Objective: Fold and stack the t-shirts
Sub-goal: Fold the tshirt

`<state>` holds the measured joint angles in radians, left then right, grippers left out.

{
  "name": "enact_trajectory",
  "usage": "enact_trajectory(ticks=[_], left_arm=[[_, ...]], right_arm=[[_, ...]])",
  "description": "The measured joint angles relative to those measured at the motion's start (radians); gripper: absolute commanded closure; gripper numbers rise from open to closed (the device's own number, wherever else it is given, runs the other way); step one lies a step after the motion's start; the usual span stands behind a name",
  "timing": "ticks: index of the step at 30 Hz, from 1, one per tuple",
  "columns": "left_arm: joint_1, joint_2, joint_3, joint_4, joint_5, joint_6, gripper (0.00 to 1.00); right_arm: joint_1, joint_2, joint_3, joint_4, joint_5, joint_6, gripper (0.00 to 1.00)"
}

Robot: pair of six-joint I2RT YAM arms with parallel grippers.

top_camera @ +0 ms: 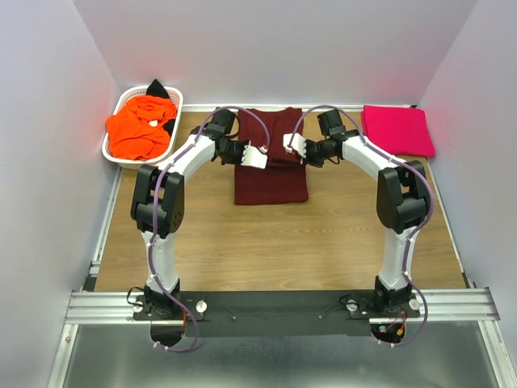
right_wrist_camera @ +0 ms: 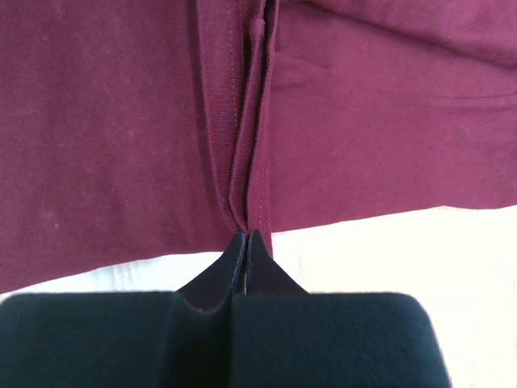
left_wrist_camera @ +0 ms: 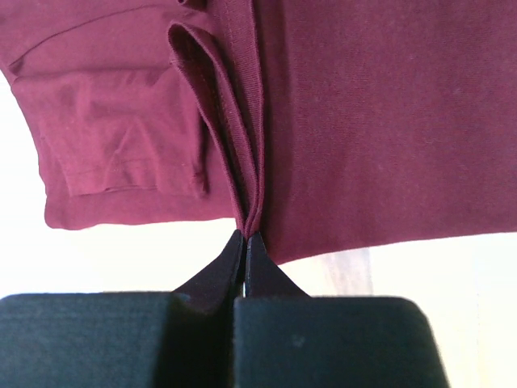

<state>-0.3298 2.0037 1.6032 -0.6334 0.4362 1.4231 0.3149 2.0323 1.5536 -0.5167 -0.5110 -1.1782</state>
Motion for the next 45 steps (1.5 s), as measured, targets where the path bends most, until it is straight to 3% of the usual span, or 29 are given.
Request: enact_trajectory(ticks=[8,9,10,11,13,18,24,31,38,45], left_arm=[[0.003,0.042,0.029,0.003,-0.011,0.006,1.0],[0.003,0.048,0.032,0.004,-0.014,0.006,0.97],[0.003,0.053,0.038,0.004,-0.016,0.006,0.84],[0.003,0.061,0.043,0.008,-0.018,0.005,0.77],[0.005,0.069,0.046,0.021,-0.022,-0.002,0.64],[0.038,0.078,0.076,0.066,-0.023,-0.074,0.5],[0.113,0.028,0.067,0.151,0.024,-0.277,0.49],[0.163,-0.185,-0.113,0.176,0.24,-0.653,0.5],[0.16,-0.248,-0.473,0.462,0.523,-1.21,0.49],[0.16,-0.174,-0.57,0.714,0.634,-1.572,0.48]], right_arm=[[-0.009,0.064,0.058,0.0,-0.002,-0.002,0.98],[-0.009,0.068,0.061,0.0,-0.002,-0.002,0.93],[-0.009,0.073,0.067,0.0,-0.002,0.0,0.84],[-0.009,0.077,0.072,-0.001,-0.002,-0.001,0.67],[-0.01,0.09,0.092,0.0,0.0,0.008,0.47],[-0.02,0.107,0.16,-0.003,0.001,0.067,0.32],[-0.064,0.074,0.204,0.007,-0.007,0.265,0.32],[-0.087,-0.076,0.085,-0.001,-0.117,0.61,0.38],[-0.083,-0.069,-0.029,0.028,-0.315,0.985,0.42],[-0.083,-0.005,-0.157,0.127,-0.401,1.263,0.42]])
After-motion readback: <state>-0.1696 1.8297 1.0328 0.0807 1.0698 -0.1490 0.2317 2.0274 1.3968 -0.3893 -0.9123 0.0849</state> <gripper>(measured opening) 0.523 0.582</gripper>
